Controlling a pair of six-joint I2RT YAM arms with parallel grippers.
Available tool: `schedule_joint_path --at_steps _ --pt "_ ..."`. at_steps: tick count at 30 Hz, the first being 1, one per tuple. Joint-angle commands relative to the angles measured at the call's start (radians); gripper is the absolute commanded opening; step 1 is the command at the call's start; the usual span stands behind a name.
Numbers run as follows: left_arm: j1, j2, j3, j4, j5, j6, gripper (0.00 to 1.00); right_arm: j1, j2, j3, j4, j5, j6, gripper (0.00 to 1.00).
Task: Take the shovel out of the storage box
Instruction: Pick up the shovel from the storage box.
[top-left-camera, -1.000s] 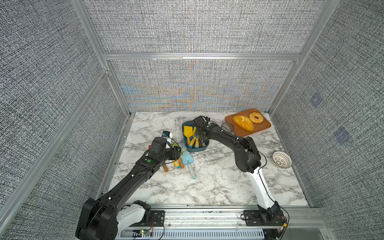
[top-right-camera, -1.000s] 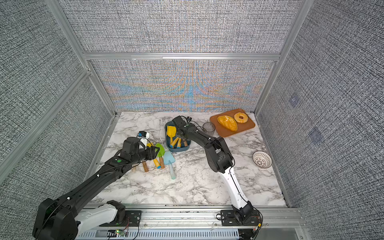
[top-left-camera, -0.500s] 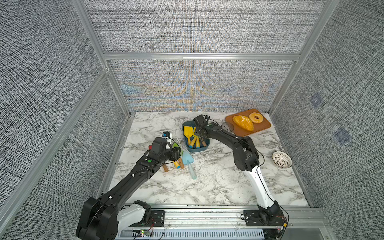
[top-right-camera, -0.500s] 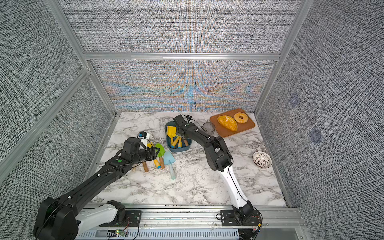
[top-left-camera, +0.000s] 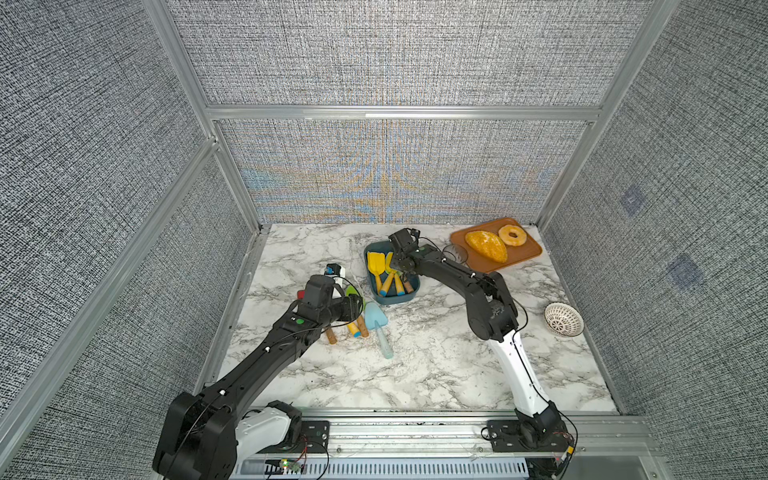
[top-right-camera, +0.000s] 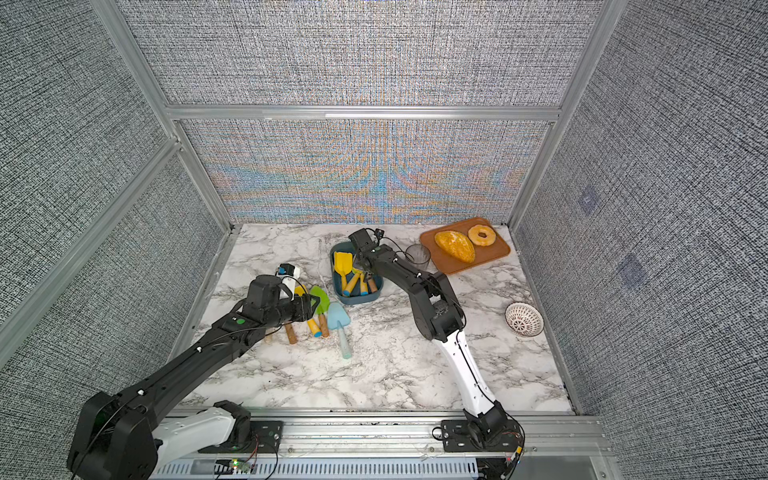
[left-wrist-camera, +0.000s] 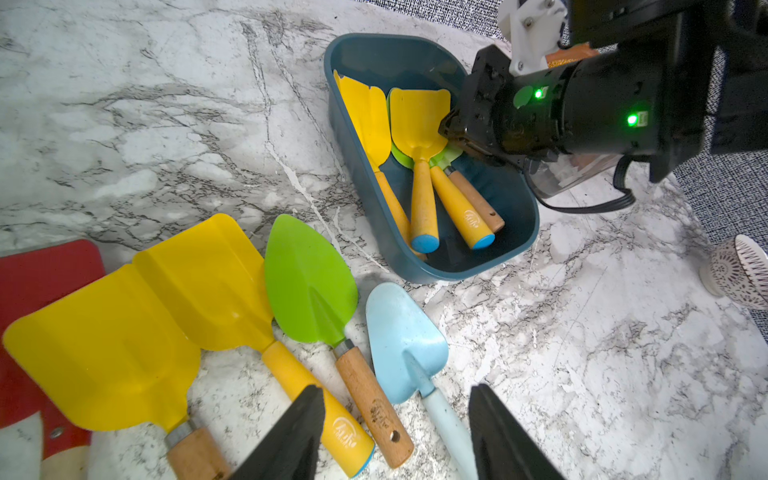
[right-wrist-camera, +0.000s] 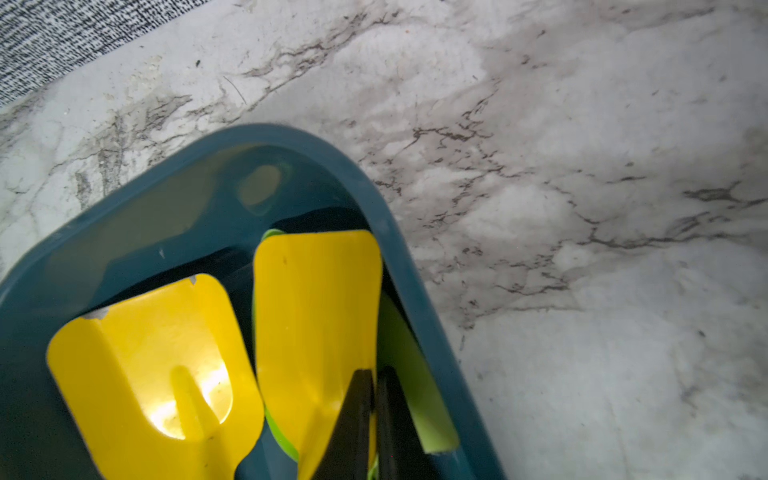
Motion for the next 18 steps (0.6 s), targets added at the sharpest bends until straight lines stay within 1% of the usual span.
schedule_joint_path --at_steps 1,10,18 --pt "0.001 0.006 0.001 0.024 0.011 0.012 0.61 0.002 -0.008 0.005 0.005 0.020 -0.030 0.00" --pt "0.001 0.019 0.005 0.024 0.010 0.012 0.61 0.011 -0.051 -0.008 0.046 0.034 -0.086 0.00" --pt "0.001 0.022 0.006 0.025 0.009 0.013 0.61 0.042 -0.166 -0.063 0.048 0.122 -0.157 0.00"
